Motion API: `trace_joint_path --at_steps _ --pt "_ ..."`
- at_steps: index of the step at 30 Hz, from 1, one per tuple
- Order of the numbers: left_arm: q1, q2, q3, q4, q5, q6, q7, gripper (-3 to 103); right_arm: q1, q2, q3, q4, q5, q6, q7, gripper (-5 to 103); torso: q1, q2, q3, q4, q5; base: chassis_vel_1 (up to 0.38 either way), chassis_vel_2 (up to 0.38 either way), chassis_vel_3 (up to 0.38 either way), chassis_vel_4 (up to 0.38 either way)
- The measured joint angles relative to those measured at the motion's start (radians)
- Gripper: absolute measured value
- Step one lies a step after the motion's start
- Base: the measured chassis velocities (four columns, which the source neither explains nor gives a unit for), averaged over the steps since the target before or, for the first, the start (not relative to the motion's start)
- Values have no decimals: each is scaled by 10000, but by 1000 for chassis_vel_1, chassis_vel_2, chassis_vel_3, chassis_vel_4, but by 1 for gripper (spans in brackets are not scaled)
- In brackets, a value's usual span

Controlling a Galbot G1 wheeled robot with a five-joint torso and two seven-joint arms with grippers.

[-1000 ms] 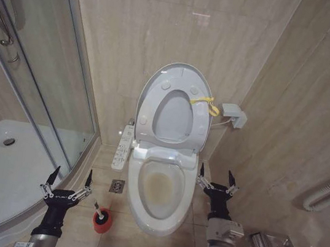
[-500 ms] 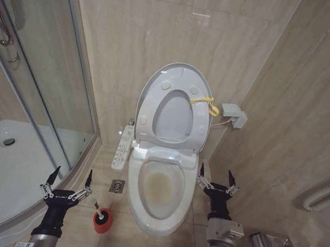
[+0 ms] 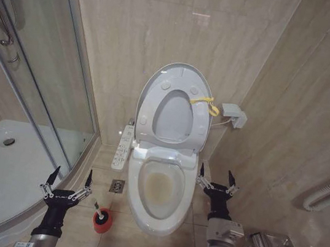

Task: Open the toilet lid, clean the toilet bowl with a toilet brush, close the toilet lid, and flush.

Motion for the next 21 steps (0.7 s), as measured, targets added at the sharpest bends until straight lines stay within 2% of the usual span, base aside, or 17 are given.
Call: trace_joint_path --at_steps 21 --pt "1 0 0 -1 0 0 0 100 0 0 0 0 0 0 0 100 0 0 0 0 0 0 0 0 0"
